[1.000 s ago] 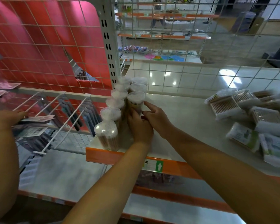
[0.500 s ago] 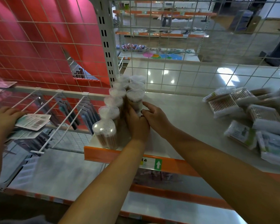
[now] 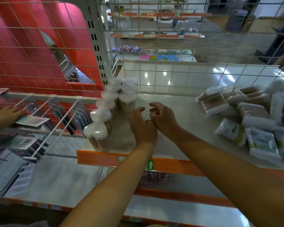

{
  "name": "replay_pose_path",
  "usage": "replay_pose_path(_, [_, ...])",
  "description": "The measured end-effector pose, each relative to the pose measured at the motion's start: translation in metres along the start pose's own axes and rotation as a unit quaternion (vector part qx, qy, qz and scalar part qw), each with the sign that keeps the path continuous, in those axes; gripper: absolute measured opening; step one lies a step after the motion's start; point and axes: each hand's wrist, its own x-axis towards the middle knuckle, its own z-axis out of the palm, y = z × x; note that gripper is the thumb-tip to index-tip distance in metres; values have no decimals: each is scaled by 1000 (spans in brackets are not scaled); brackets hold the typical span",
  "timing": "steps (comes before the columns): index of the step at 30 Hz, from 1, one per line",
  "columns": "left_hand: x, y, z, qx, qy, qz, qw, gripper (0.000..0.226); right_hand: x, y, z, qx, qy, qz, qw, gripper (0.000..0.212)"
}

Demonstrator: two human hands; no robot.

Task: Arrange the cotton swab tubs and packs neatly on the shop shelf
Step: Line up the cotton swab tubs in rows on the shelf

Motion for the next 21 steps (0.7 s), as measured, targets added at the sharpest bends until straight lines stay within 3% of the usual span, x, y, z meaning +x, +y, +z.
replay_pose_path(5, [-9,13,24,2,-9,38,999,40,-3,9,-32,-24,32,-12,999,38])
replay_pose_path(12, [-30,42,63,-55,-29,83,995,53,-12,32,-81,-38,68,-4,997,36])
replay_pose_path(21, [-60,82,119,-68,-95,66,991,57,-22,68,-151,-53,123,-3,991,33])
